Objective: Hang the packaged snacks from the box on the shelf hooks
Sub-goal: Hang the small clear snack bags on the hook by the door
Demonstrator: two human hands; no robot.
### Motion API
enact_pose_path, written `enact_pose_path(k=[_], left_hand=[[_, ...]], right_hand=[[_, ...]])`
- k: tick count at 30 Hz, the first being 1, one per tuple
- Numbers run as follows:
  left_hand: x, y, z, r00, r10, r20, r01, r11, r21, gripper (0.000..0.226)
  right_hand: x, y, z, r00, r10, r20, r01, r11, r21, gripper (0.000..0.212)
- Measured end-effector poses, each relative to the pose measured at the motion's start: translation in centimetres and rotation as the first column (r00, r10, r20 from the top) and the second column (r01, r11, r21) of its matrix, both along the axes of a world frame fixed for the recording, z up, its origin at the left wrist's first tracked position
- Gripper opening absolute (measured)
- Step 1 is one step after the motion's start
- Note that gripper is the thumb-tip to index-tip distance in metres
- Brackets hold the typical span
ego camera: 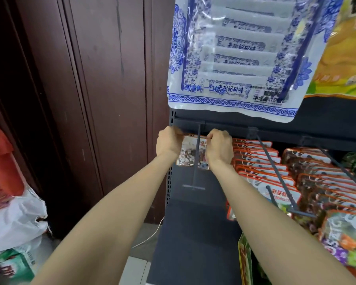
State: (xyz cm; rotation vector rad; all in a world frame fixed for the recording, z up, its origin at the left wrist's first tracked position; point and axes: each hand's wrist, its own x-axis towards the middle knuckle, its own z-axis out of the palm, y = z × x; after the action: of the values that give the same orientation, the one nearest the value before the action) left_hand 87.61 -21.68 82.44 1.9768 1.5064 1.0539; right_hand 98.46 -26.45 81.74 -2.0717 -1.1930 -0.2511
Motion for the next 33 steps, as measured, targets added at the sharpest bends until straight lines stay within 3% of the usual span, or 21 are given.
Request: enact_pose_path(k=[5,9,13,22,27,33], left_hand=[[-0.3,-1.7,-0.7,1.0,0.009,0.004,-0.009,0.996,0.089,0.021],[-2.5,-5.4,-2.2,0.999,-0.036,-0.01,0.037,0.981,0.193,0.023],[-5.8,-10.9,-4.1,0.993,-0.106,0.047,0.099,0.986,0.134,0.015],[-6.7,-28.8,-12.7,0.897,-0.425,-0.124,0.421,0.905,-0.057,0.014],[-1.0,-39.4,-16.9,0.797,-0.597,-0.096,0.572,0.796,-0.197,0.014],[9.3,-50.3,-22.1,0.655,-0.749,-0.098,0.683,0.642,-0.349,0.019]], right_hand=[[-0.4,-1.5,0.6,0.997,0.064,0.035,-0.064,0.998,-0.006,0.029],[-2.7,-4.8,0.3,0.97,0.24,0.032,-0.24,0.971,0.005,0.032],[-5.2,-10.1,-1.1,0.95,0.306,-0.067,-0.307,0.952,-0.003,0.027],[-4.8,-32.1,-10.3,0.937,0.188,-0.295,-0.247,0.952,-0.178,0.023],[1.2,-46.0,-17.0,0.921,-0.05,-0.386,-0.133,0.891,-0.433,0.021],[11.2,-57.4,-24.7,0.903,-0.211,-0.374,-0.059,0.801,-0.595,0.018]])
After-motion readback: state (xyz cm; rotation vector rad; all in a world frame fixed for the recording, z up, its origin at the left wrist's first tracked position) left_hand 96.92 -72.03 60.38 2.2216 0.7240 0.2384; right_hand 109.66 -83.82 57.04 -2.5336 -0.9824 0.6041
